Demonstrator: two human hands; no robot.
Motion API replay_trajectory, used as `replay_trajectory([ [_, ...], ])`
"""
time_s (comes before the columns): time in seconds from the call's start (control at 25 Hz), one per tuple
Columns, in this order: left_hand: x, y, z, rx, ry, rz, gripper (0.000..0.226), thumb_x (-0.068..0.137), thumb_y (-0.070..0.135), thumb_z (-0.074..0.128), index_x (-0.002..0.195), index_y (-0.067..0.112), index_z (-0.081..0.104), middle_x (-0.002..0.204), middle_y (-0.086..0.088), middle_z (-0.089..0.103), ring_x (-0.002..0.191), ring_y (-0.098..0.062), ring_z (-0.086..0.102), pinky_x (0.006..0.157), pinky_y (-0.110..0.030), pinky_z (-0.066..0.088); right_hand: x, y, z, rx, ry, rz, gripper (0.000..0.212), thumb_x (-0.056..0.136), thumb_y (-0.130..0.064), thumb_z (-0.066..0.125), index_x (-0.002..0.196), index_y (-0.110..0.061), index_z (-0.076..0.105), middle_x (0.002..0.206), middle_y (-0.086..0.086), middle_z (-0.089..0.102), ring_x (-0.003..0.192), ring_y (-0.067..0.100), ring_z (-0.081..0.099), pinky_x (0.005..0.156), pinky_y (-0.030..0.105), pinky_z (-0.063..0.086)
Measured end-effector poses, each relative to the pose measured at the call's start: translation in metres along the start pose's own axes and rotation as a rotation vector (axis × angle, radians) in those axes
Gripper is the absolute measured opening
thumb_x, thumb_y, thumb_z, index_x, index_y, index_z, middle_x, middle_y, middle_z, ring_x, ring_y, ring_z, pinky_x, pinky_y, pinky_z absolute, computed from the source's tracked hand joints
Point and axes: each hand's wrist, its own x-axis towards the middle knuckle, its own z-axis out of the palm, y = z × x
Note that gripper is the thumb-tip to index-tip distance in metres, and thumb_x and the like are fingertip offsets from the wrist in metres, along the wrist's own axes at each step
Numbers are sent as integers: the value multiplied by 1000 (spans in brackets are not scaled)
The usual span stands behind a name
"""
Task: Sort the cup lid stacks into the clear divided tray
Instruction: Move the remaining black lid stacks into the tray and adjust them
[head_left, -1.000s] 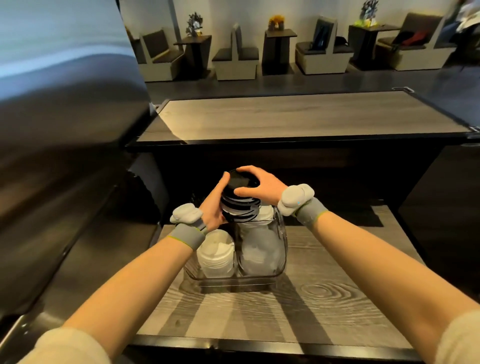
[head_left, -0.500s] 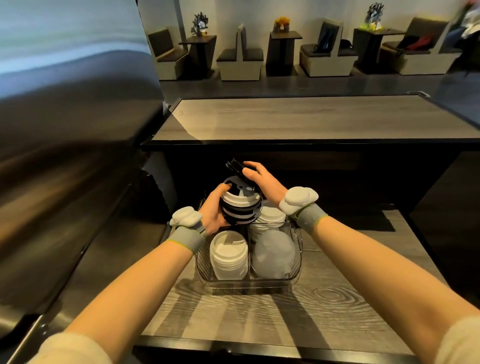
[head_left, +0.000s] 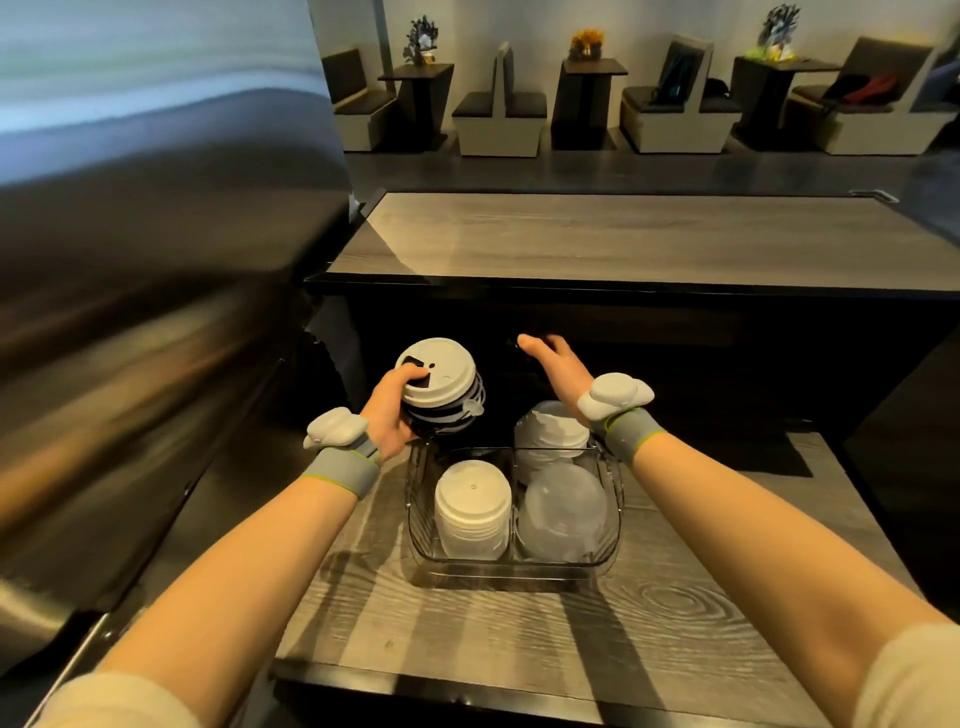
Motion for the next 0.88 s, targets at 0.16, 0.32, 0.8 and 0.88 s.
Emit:
replay_trajectory([
  [0.16, 4, 7, -29, -65, 110, 40, 53, 87, 27, 52, 137, 9, 49, 104, -8, 63, 87, -23, 62, 72, -34, 48, 12, 16, 23, -449, -102, 12, 78, 85, -52, 55, 147, -13, 28, 150, 15, 36, 138, 34, 34, 114, 44, 30],
  [0.32, 5, 10, -44, -72, 137, 45, 50, 90, 25, 49, 137, 8, 48, 109, -9, 62, 88, -22, 61, 72, -33, 49, 14, 18, 55, -768, -154, -153, 77, 88, -45, 56, 148, -10, 23, 151, 14, 33, 139, 33, 31, 114, 41, 25],
  [0.8, -8, 4, -26, 105, 163, 76, 19, 90, 22, 51, 108, 18, 46, 96, -5, 58, 80, -18, 56, 57, -28, 41, -4, -22, 68, -432, -168, -431, 52, 93, -27, 53, 142, -17, 37, 147, 10, 37, 138, 28, 30, 116, 43, 22],
  [0.88, -10, 4, -19, 142, 158, 99, 20, 89, 24, 52, 108, 18, 47, 101, -8, 58, 81, -20, 57, 58, -28, 42, -15, -32, 75, -518, -293, -489, 65, 88, -34, 60, 145, -17, 32, 148, 9, 35, 138, 26, 30, 116, 41, 25],
])
